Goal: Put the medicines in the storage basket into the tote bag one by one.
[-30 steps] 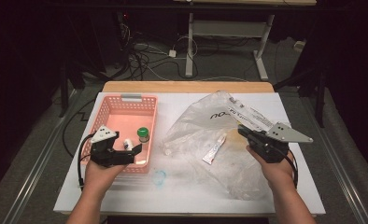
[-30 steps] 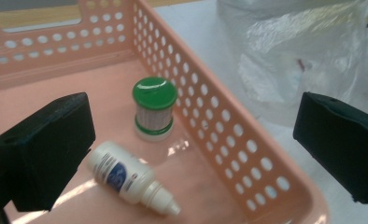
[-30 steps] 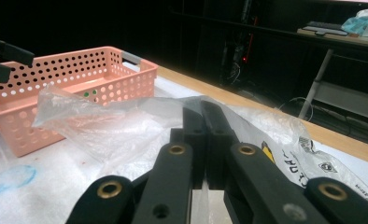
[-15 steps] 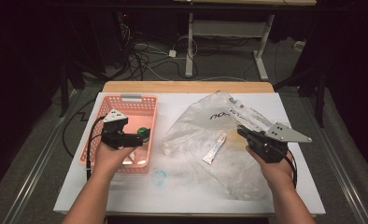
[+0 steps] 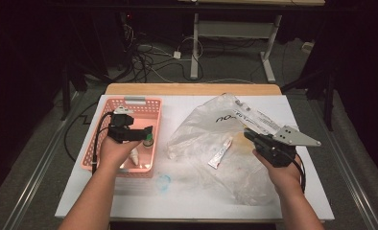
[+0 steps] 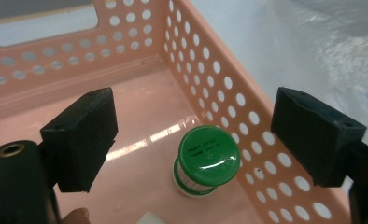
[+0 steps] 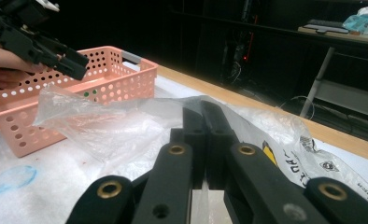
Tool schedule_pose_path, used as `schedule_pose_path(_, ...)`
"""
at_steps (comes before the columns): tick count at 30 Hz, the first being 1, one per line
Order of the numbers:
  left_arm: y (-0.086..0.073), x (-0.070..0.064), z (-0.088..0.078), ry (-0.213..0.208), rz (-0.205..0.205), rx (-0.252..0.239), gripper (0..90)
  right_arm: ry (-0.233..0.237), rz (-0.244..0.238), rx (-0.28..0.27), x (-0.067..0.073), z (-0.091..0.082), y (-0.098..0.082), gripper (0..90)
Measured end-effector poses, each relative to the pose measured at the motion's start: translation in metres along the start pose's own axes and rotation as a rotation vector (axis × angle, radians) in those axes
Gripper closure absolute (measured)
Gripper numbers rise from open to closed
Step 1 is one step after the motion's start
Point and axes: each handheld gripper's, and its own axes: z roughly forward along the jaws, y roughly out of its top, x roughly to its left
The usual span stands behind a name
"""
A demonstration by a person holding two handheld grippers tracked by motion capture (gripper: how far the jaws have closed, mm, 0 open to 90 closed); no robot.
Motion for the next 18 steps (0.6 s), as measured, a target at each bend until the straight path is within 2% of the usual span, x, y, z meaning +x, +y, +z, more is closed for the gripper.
schedule_pose_path(2, 0.0, 0.001, 0.003, -0.006, 0.0, 0.024, 14.1, 0.001, 0.001, 0.001, 0.0, 0.0, 0.0, 90.0)
schedule_pose_path(8, -0.001, 0.001, 0.01, 0.012, 0.007, 0.083, 17.8, 0.0, 0.002, 0.003, 0.001, 0.001, 0.0, 90.0)
schedule_pose_path(18, -0.002, -0.003, 0.022, 0.005, 0.047, 0.19, 27.6, 0.002, 0.001, 0.003, 0.002, 0.001, 0.0, 90.0)
